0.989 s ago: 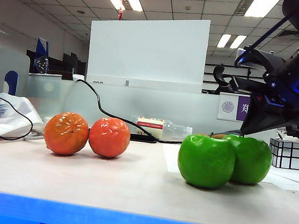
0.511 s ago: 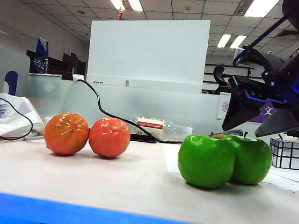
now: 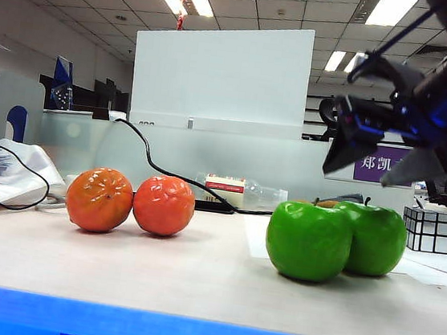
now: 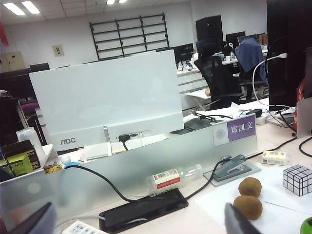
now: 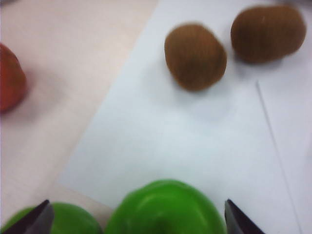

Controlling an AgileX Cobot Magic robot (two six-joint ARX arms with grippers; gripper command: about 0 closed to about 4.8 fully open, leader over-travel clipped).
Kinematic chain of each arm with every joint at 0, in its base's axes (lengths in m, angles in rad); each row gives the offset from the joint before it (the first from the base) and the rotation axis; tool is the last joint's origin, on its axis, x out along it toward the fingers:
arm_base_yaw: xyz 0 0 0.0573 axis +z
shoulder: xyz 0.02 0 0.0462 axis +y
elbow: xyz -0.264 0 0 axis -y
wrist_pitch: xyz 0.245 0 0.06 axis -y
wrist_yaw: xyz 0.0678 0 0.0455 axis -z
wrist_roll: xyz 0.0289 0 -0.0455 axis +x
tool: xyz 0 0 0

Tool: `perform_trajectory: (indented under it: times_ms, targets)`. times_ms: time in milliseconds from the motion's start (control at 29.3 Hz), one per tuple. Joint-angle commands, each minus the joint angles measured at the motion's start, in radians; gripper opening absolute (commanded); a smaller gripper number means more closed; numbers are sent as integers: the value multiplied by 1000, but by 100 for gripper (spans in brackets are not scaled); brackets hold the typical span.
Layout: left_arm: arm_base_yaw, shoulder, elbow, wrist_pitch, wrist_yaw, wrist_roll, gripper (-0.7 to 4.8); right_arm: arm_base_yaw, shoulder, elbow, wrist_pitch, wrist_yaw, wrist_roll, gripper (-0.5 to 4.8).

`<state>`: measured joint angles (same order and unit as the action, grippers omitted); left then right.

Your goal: Put the same fruits together.

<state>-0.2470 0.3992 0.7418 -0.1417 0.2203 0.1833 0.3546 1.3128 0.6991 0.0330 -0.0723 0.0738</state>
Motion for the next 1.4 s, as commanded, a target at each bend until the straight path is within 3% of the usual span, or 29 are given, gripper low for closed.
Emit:
perform_trajectory:
  times_ms: [34,375,409,546,580,648,750,784,886,989,1091,1262,1398]
  targets:
    - [-1,0,6,7,1,0,479,1,-55,7,24,-2,6,479]
    - [-1,-1,6,8,1,-5,479,1,-408,7,14,-70,58,479]
    - [-1,-2,6,8,1,-10,479,1,-452,7,15,-72,58,449]
    - [-1,-16,6,0,1,-38,479,0,-652,7,16,-72,57,135]
    - [-1,-21,6,-2,3,-51,479,0,-693,7,14,-72,56,92]
    - [-1,-31,6,-16,3,-78,479,0,-775,7,4,-72,56,48]
    - [-1,-60,6,-80,4,-87,479,0,-879,7,-37,-71,53,29]
    - [-1,-72,6,-103,5,-87,438,0,-909,7,-56,-72,53,18]
    - [-1,-119,6,-172,5,-87,235,0,-1006,7,-140,-72,52,-1]
    - [-1,-166,6,-220,5,-98,103,0,-1095,7,-238,-72,49,-1]
    - [-1,-232,6,-301,5,-161,9,0,-1213,7,-381,-72,49,-1]
    - [-1,-309,4,-443,5,-223,-6,0,-1309,36,-591,-80,50,-1]
    - [-2,-330,0,-496,11,-247,-6,0,-1310,42,-640,-124,51,-1]
